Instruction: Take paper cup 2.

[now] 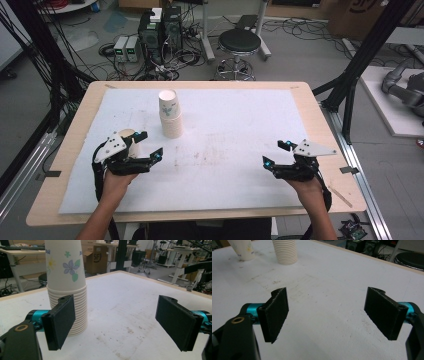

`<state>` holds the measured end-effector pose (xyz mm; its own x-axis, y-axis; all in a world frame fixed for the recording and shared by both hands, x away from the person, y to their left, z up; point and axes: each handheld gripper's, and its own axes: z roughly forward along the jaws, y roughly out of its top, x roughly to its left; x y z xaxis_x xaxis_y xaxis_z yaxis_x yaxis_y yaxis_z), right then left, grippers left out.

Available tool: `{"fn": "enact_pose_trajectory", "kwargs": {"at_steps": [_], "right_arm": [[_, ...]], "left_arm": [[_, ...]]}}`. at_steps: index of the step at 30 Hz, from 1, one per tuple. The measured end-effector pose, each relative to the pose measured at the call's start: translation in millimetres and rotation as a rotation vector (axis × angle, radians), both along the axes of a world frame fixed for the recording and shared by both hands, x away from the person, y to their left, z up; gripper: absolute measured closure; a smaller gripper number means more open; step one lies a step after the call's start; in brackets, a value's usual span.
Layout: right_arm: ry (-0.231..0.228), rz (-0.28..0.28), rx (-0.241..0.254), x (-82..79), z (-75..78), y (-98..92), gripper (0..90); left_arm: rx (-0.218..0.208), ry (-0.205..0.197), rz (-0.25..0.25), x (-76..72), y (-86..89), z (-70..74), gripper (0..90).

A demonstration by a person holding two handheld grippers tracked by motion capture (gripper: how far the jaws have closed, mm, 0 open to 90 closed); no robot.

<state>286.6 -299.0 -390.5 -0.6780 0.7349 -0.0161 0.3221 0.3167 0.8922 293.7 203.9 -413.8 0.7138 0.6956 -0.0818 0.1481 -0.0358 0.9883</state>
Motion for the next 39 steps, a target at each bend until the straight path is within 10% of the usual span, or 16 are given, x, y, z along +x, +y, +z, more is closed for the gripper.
{"fn": "enact_pose_trajectory", "kwargs": {"at_steps": [13, 21, 39], "right_arm": [[0.000, 0.006, 0.000, -1.8, -1.0, -0.6, 19.9], [-0.002, 0.024, 0.000, 0.1, -0.3, 3.9, 19.9], [-0.009, 0.019, 0.003, 0.7, 1.6, 2.0, 19.9]], "left_arm": [[0.003, 0.010, -0.010, 4.3, 0.0, 22.4, 16.4], [0.046, -0.007, 0.004, 26.4, -9.3, 55.4, 16.3], [0.151, 0.096, 0.096, 95.4, -19.9, 88.9, 16.2]]}}
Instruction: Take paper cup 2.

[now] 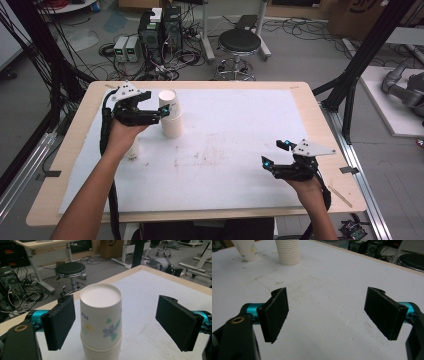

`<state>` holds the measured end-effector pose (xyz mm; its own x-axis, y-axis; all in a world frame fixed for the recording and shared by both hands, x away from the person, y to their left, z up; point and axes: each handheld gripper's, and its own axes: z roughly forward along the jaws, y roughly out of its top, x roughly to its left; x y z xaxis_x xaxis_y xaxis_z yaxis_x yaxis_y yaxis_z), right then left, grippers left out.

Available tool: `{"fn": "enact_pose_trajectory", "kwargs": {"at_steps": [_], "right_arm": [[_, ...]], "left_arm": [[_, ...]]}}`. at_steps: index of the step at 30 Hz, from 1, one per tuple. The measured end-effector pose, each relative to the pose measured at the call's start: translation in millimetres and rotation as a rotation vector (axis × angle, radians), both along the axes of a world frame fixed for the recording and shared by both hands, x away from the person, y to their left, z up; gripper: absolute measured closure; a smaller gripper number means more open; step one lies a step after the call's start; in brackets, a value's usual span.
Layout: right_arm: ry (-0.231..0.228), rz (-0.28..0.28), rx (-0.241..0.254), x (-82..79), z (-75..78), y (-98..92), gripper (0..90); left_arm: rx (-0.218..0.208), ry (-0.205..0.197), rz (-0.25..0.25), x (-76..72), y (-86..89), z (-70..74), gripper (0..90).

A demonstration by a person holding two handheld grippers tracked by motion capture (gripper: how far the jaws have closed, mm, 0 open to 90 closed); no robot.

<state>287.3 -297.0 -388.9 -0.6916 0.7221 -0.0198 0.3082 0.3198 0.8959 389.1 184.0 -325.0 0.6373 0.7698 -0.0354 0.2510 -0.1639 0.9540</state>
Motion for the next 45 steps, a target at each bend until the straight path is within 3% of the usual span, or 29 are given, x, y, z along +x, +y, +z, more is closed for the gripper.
{"fn": "enact_pose_trajectory", "kwargs": {"at_steps": [9, 15, 22, 28, 34, 40, 45], "right_arm": [[0.003, -0.003, 0.002, -0.1, 0.7, 0.8, 19.9], [0.004, -0.002, 0.000, 0.4, 0.2, 0.3, 20.0], [0.003, -0.003, 0.003, 0.5, 0.3, -1.2, 20.0], [0.012, -0.002, 0.003, 0.4, -0.6, -1.6, 19.9], [0.012, -0.003, 0.005, 0.5, -0.4, -1.7, 20.0], [0.011, 0.000, 0.003, 1.0, -0.6, -1.0, 20.0], [0.014, -0.002, 0.003, 0.6, -0.4, -1.1, 20.0]], "left_arm": [[0.008, 0.071, -0.005, 26.4, -6.8, -4.2, 16.2], [0.017, 0.075, -0.008, 36.9, -12.7, -12.8, 16.2], [0.020, 0.108, -0.018, 47.8, -16.3, -22.9, 21.0], [0.028, 0.105, -0.032, 50.4, -16.6, -25.2, 31.7], [0.019, 0.094, -0.038, 50.0, -14.9, -24.2, 32.2], [-0.019, 0.059, -0.029, 45.9, -11.8, -16.3, 32.7], [-0.041, 0.009, -0.036, 40.5, -7.6, -0.6, 33.6]]}}
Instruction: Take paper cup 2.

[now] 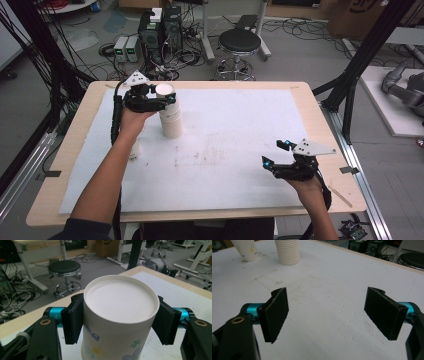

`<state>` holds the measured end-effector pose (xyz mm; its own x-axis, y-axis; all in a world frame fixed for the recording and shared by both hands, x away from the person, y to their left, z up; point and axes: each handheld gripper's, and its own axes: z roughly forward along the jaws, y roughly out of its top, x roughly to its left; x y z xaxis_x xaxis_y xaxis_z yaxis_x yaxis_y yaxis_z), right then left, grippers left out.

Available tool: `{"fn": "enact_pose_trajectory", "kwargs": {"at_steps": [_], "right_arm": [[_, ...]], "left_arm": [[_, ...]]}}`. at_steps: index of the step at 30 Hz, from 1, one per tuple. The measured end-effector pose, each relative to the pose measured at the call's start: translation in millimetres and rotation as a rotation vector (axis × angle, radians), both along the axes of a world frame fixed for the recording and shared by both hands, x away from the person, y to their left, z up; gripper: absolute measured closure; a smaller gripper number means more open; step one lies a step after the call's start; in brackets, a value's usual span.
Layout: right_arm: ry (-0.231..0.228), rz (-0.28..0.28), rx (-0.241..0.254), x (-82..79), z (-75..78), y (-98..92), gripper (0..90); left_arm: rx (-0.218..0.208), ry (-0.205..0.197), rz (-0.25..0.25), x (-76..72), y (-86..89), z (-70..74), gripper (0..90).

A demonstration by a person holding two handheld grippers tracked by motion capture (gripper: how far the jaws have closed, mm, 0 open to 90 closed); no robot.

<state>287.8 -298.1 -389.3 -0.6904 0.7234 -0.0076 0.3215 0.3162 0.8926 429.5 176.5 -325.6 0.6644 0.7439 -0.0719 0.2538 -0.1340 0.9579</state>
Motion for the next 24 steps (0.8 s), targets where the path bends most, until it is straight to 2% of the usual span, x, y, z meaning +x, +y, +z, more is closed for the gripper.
{"fn": "enact_pose_trajectory", "kwargs": {"at_steps": [4, 6, 14, 18, 24], "right_arm": [[-0.003, 0.001, -0.005, 0.0, 0.1, 0.8, 20.0], [-0.009, 0.002, -0.005, 0.0, 0.6, 0.9, 20.0], [-0.012, 0.005, 0.002, -1.5, 3.0, 1.2, 20.0], [-0.008, 0.010, 0.009, -1.6, 3.0, 2.2, 20.0], [-0.004, 0.024, 0.008, -1.5, 2.5, 3.7, 20.0]], "left_arm": [[-0.033, -0.052, 0.005, -6.0, 3.1, 17.5, 34.0], [-0.034, -0.075, 0.005, -8.8, 3.9, 23.9, 34.2], [-0.085, -0.175, 0.013, -28.4, 10.3, 48.4, 34.8], [-0.083, -0.190, -0.027, -39.3, 9.3, 53.0, 35.2], [-0.097, -0.179, -0.112, -57.4, 3.9, 51.6, 35.3]]}}
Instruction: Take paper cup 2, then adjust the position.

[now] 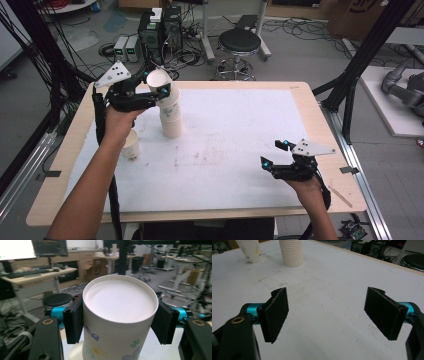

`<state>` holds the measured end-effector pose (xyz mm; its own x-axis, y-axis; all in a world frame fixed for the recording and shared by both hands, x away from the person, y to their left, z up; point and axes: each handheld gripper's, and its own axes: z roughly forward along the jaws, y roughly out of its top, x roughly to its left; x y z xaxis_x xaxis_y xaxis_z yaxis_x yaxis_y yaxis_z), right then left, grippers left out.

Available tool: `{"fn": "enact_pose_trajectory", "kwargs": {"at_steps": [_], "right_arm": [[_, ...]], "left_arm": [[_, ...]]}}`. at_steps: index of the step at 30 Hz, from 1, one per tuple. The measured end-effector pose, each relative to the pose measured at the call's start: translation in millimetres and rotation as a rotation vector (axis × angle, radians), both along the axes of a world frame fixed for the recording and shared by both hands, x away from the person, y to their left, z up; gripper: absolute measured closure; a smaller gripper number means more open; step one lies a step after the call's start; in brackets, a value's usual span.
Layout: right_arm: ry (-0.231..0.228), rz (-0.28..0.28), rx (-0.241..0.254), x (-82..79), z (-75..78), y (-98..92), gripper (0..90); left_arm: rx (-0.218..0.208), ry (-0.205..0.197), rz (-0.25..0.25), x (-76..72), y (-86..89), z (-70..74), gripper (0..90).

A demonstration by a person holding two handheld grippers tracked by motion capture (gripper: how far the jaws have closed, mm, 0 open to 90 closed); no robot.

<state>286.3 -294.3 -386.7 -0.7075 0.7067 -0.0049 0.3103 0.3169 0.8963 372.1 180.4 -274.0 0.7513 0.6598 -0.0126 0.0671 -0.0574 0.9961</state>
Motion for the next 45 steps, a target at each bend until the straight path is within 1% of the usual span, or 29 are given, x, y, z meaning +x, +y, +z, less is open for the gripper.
{"fn": "enact_pose_trajectory", "kwargs": {"at_steps": [2, 4, 9, 11, 12, 15, 18, 22, 25, 27, 29, 32, 33, 34, 36, 37, 40, 42, 45], "right_arm": [[0.002, 0.004, 0.001, -0.2, 0.0, 0.8, 19.9], [0.004, 0.010, -0.001, -0.4, -0.2, 1.4, 19.9], [0.005, 0.017, -0.003, -0.5, -0.8, 2.9, 19.9], [0.007, 0.020, -0.001, -0.6, -0.8, 3.8, 19.9], [0.006, 0.024, -0.002, -0.5, -1.1, 4.3, 20.0], [0.021, 0.038, 0.000, -0.2, -1.9, 5.9, 20.0], [0.029, 0.062, 0.000, 0.2, -3.2, 7.8, 19.9], [0.050, 0.085, 0.000, 1.3, -5.2, 10.8, 19.9], [0.057, 0.106, -0.001, 2.9, -5.2, 13.2, 19.9], [0.059, 0.108, 0.000, 3.1, -4.6, 14.8, 19.9], [0.066, 0.130, 0.003, 2.5, -4.3, 16.5, 19.9], [0.060, 0.133, 0.001, 2.5, -4.5, 17.5, 19.9], [0.062, 0.134, 0.003, 2.4, -4.8, 17.8, 19.9], [0.065, 0.133, 0.003, 2.3, -5.1, 18.2, 19.9], [0.060, 0.140, 0.001, 2.7, -6.0, 18.7, 20.0], [0.067, 0.141, 0.001, 2.0, -6.1, 19.4, 19.9], [0.059, 0.146, 0.003, 0.7, -5.9, 20.1, 19.9], [0.059, 0.147, 0.006, 0.6, -5.7, 20.0, 19.9], [0.061, 0.149, 0.009, -0.1, -5.3, 20.4, 19.9]], "left_arm": [[-0.004, 0.000, -0.026, -6.6, -1.6, -2.4, 35.2], [-0.010, 0.010, -0.056, -13.5, -3.5, -5.7, 35.2], [-0.009, 0.024, -0.101, -27.5, -6.6, -14.3, 35.1], [-0.025, 0.026, -0.120, -32.8, -7.3, -18.4, 35.1], [-0.028, 0.030, -0.133, -35.0, -8.0, -20.8, 35.1], [-0.013, 0.043, -0.164, -41.1, -12.8, -29.7, 35.1], [-0.019, 0.059, -0.189, -45.5, -18.2, -41.1, 34.9], [-0.008, 0.081, -0.210, -47.8, -25.6, -57.0, 34.7], [0.013, 0.094, -0.236, -48.7, -32.3, -66.9, 34.6], [0.033, 0.103, -0.249, -48.9, -36.7, -72.3, 34.5], [0.030, 0.115, -0.259, -48.2, -39.7, -77.3, 34.5], [0.023, 0.130, -0.270, -47.1, -42.4, -84.8, 34.4], [0.022, 0.134, -0.271, -47.4, -43.3, -86.5, 34.3], [0.031, 0.135, -0.274, -47.4, -44.1, -88.4, 34.3], [0.033, 0.142, -0.277, -47.9, -45.7, -91.0, 34.3], [0.030, 0.142, -0.278, -48.3, -46.3, -91.6, 34.3], [0.032, 0.137, -0.276, -48.7, -47.7, -92.1, 34.1], [0.029, 0.142, -0.274, -48.1, -48.0, -92.7, 34.0], [0.023, 0.145, -0.284, -47.9, -48.9, -94.1, 33.9]]}}
